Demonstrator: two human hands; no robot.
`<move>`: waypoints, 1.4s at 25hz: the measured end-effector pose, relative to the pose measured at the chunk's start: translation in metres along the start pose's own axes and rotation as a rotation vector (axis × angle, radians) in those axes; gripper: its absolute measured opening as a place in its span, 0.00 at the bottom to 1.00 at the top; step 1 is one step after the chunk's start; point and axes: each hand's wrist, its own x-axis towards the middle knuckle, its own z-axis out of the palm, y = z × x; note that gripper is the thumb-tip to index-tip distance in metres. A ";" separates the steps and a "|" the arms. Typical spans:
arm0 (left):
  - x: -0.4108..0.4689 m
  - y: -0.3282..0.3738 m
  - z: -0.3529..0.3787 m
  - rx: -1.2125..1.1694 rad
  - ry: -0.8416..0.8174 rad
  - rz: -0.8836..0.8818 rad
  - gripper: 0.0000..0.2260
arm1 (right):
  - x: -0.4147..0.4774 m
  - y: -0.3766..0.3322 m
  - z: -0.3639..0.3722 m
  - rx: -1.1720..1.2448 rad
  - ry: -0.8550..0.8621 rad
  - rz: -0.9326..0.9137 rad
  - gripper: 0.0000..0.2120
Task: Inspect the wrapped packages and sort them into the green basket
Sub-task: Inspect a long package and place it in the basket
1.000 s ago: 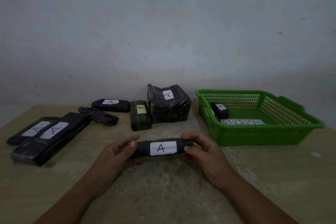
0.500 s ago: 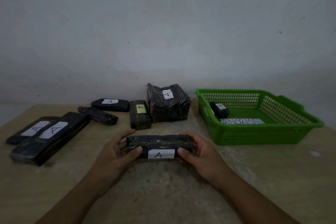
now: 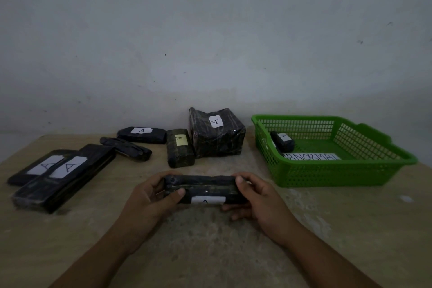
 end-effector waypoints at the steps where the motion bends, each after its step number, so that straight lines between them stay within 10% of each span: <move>1: 0.000 -0.001 -0.001 -0.042 -0.014 -0.006 0.15 | 0.001 0.002 0.000 -0.018 0.003 -0.006 0.11; 6: 0.002 -0.004 0.004 -0.314 -0.001 -0.123 0.16 | 0.002 0.005 -0.001 -0.203 0.028 -0.088 0.08; 28: -0.002 0.004 0.006 0.125 0.018 -0.066 0.09 | -0.005 -0.002 0.007 -0.267 0.045 -0.143 0.06; 35: -0.001 0.004 0.002 0.005 0.025 -0.128 0.15 | -0.005 0.004 -0.002 -0.131 -0.118 -0.186 0.28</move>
